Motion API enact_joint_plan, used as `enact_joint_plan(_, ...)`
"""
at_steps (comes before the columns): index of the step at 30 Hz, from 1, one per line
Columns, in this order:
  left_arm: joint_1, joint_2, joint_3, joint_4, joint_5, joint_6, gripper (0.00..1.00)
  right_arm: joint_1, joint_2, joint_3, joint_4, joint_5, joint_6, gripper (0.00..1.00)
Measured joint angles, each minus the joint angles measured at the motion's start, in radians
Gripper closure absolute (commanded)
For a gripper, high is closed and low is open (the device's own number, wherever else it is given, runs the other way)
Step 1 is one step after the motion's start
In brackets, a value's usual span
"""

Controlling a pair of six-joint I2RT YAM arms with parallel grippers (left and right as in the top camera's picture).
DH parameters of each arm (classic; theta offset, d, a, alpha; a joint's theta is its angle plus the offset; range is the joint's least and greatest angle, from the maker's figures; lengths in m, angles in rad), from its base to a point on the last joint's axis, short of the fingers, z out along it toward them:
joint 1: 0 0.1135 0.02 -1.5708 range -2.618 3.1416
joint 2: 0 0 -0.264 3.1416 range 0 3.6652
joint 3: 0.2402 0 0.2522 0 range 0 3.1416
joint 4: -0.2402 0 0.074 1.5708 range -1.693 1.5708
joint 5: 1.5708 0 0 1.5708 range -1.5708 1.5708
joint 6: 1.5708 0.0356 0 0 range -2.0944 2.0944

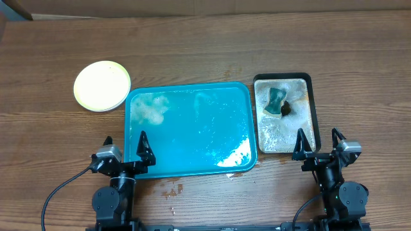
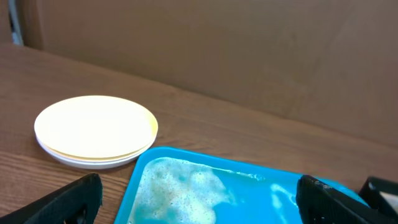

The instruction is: Clean dirty plates on tray and stack at the side

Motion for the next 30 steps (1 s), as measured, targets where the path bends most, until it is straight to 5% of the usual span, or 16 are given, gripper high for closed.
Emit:
enact_joint_plan(14, 0.0, 0.0, -0.001, -0.018, 0.106, 0.228, 0.0, 0.0, 0.0, 0.0, 0.0, 0.0, 0.0, 0.0)
enact_joint_plan(30, 0.0, 0.0, -0.001, -0.018, 0.113, 0.261, 0.0, 0.0, 0.0, 0.0, 0.0, 0.0, -0.001, 0.0)
